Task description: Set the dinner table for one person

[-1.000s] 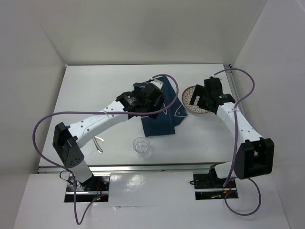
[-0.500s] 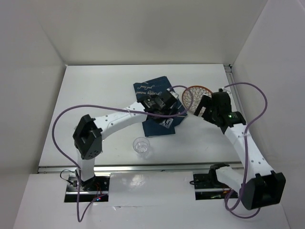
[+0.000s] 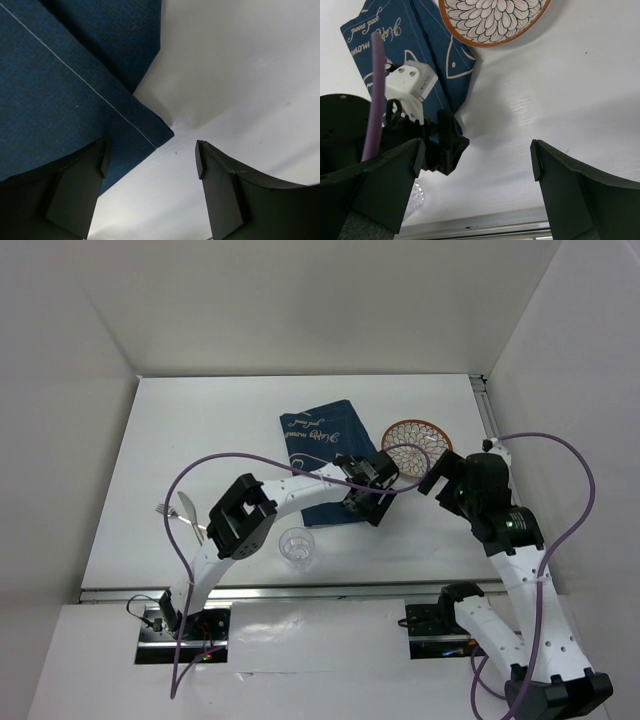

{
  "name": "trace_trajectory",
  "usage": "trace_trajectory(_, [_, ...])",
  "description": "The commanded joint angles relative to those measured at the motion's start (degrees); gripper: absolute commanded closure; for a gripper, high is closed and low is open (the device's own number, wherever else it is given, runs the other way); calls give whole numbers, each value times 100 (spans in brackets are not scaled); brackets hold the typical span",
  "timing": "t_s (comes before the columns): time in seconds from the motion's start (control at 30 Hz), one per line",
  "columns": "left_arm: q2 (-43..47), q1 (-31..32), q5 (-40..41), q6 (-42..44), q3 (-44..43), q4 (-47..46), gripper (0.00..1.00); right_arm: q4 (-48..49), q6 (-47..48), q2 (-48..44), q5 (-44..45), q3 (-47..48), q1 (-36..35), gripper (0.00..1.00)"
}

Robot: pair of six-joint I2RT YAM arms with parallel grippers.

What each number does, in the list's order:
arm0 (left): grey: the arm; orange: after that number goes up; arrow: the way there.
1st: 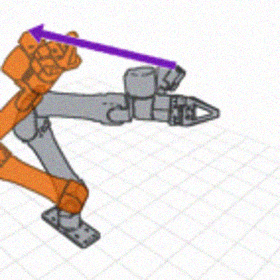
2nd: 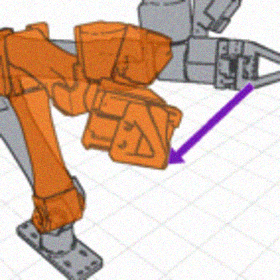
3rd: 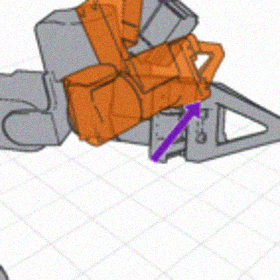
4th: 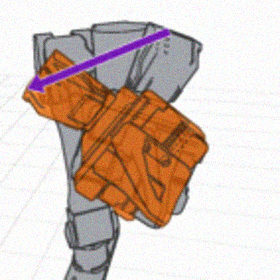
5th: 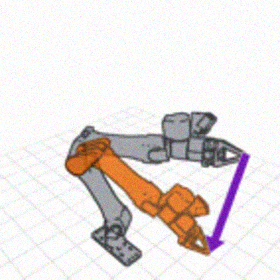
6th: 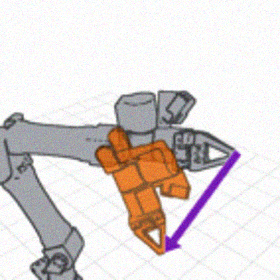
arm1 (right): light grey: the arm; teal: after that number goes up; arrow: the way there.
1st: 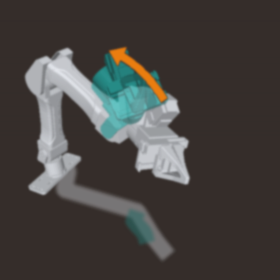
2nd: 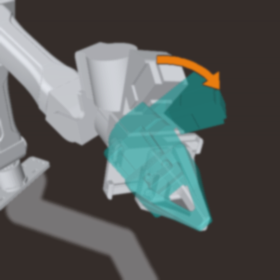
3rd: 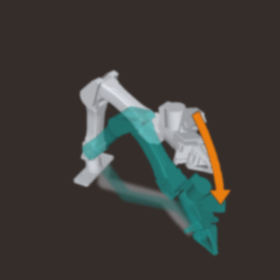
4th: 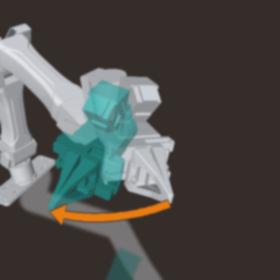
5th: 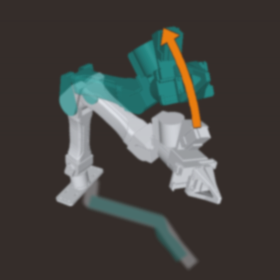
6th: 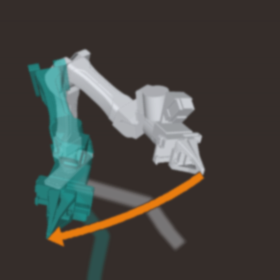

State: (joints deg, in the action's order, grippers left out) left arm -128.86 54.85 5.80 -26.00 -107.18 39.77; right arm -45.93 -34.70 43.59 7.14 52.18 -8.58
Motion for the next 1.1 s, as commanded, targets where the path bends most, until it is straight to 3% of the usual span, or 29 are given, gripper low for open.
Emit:
trace_trajectory(0.0, [-87, 61, 121, -151, -330, 4, 15, -206, -90, -210, -1, 292, 23, 0])
trace_trajectory(0.17, [-341, 114, 474, -151, -330, 119, 27, -206, -143, -264, -2, 292, 23, 0])
trace_trajectory(0.43, [-605, 219, 992, -362, -436, 505, 37, -206, -143, -264, -2, 345, 23, 0])
trace_trajectory(0.47, [-605, 219, 1045, -362, -436, 506, 44, -206, -143, -264, -2, 345, 23, 0])
trace_trajectory(0.57, [-658, 219, 1046, -362, -436, 506, 52, -206, -143, -316, -2, 397, 23, 0])
trace_trajectory(0.83, [-308, 219, 1238, -415, -725, 900, 99, -206, -143, -316, 51, 451, 23, 0])
trace_trajectory(1.07, [666, 18, 1169, -2, -1823, 1832, 100, -74, -80, -202, -247, 248, 23, 0])
